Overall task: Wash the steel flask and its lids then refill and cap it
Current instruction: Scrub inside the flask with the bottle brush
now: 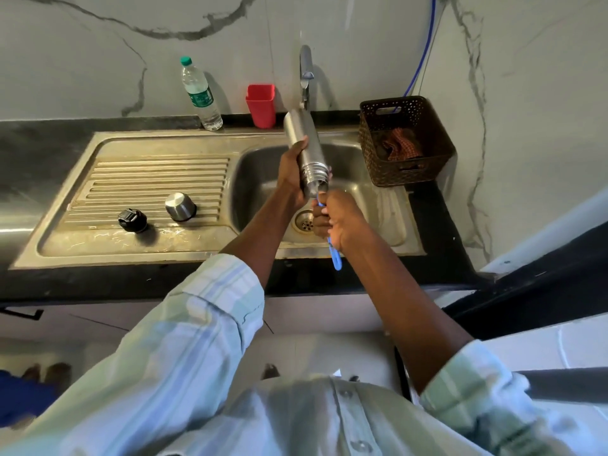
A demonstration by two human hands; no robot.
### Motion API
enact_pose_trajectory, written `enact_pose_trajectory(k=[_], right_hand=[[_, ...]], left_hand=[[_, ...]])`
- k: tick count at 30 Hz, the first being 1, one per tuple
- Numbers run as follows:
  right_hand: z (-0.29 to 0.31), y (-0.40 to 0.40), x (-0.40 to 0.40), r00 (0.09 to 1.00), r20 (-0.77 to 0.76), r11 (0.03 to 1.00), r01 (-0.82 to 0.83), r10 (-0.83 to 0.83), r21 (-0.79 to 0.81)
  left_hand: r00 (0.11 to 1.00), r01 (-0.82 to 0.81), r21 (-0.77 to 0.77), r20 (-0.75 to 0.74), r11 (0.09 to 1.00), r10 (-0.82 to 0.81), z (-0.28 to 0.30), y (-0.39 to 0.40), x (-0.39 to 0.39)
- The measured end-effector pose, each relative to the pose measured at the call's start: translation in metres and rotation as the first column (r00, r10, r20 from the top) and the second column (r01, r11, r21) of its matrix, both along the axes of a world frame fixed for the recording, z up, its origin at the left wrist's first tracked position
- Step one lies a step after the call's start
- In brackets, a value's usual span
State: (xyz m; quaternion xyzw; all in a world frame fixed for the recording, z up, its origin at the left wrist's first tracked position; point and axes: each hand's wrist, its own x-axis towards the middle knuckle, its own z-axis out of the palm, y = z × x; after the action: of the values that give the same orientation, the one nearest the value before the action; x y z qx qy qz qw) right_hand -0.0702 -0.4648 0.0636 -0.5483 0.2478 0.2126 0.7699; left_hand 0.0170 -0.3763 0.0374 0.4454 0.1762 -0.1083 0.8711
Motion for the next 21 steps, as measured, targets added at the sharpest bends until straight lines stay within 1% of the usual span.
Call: enact_pose_trajectory(k=[2, 5, 6, 8, 10, 11, 13, 15, 16, 17, 18, 19, 20, 21], right_hand=[[0.004, 0.002, -0.009, 1.0, 0.008, 1.0, -0.027, 0.027, 0.013], [0.004, -0.001, -0.024, 0.998, 0.025, 0.998, -0.058, 0.057, 0.038], [0.004, -0.003, -0.02, 0.998, 0.026, 0.997, -0.059, 0.057, 0.049], [0.006, -0.005, -0.004, 1.0, 0.006, 0.997, -0.021, 0.021, 0.076], [0.009, -0.002, 0.0, 1.0, -0.007, 0.995, 0.001, 0.0, 0.098], [0.01, 0.0, -0.004, 1.0, -0.002, 0.994, -0.003, 0.003, 0.11], [0.011, 0.0, -0.017, 1.0, 0.007, 0.993, -0.028, 0.028, 0.117], [0.009, -0.001, -0.019, 0.999, 0.017, 0.995, -0.051, 0.049, 0.086], [0.008, 0.0, -0.014, 0.999, 0.015, 0.999, -0.037, 0.036, 0.036], [0.006, 0.001, -0.007, 0.999, 0.029, 0.997, -0.016, 0.019, -0.071], [0.005, 0.002, -0.001, 0.997, 0.067, 0.968, -0.011, 0.029, -0.249], [0.002, 0.004, 0.002, 0.991, 0.109, 0.885, -0.02, 0.079, -0.464], [-0.002, 0.005, 0.0, 0.976, 0.146, 0.76, -0.026, 0.159, -0.65], [-0.008, 0.005, -0.004, 0.956, 0.182, 0.644, -0.008, 0.228, -0.765]], left_hand=[[1.0, -0.011, 0.019, -0.006, 1.0, 0.011, 0.006, 0.005, 0.001], [0.994, -0.101, -0.052, -0.036, 0.994, 0.099, 0.004, 0.015, 0.012], [0.994, -0.101, -0.053, -0.038, 0.994, 0.099, 0.004, 0.013, 0.011], [0.999, -0.045, -0.05, 0.007, 0.998, 0.046, 0.005, 0.004, 0.008], [0.999, -0.023, -0.016, 0.028, 1.0, 0.023, 0.006, 0.0, 0.006], [0.999, -0.025, -0.017, 0.03, 1.0, 0.026, 0.006, 0.002, 0.008], [0.998, -0.068, -0.079, 0.007, 0.995, 0.069, 0.003, 0.011, 0.015], [0.994, -0.111, -0.072, -0.022, 0.991, 0.11, -0.002, 0.014, 0.019], [0.995, -0.1, -0.056, -0.019, 0.993, 0.099, -0.003, 0.012, 0.018], [0.997, -0.071, -0.048, -0.008, 0.996, 0.071, -0.004, 0.007, 0.016], [0.999, -0.05, -0.045, 0.004, 0.998, 0.05, -0.005, 0.001, 0.014], [0.999, -0.042, -0.033, 0.016, 0.999, 0.042, -0.005, -0.002, 0.013], [0.999, -0.043, -0.017, 0.03, 0.999, 0.044, -0.004, -0.004, 0.011], [0.998, -0.052, 0.006, 0.04, 0.999, 0.052, -0.004, -0.003, 0.012]])
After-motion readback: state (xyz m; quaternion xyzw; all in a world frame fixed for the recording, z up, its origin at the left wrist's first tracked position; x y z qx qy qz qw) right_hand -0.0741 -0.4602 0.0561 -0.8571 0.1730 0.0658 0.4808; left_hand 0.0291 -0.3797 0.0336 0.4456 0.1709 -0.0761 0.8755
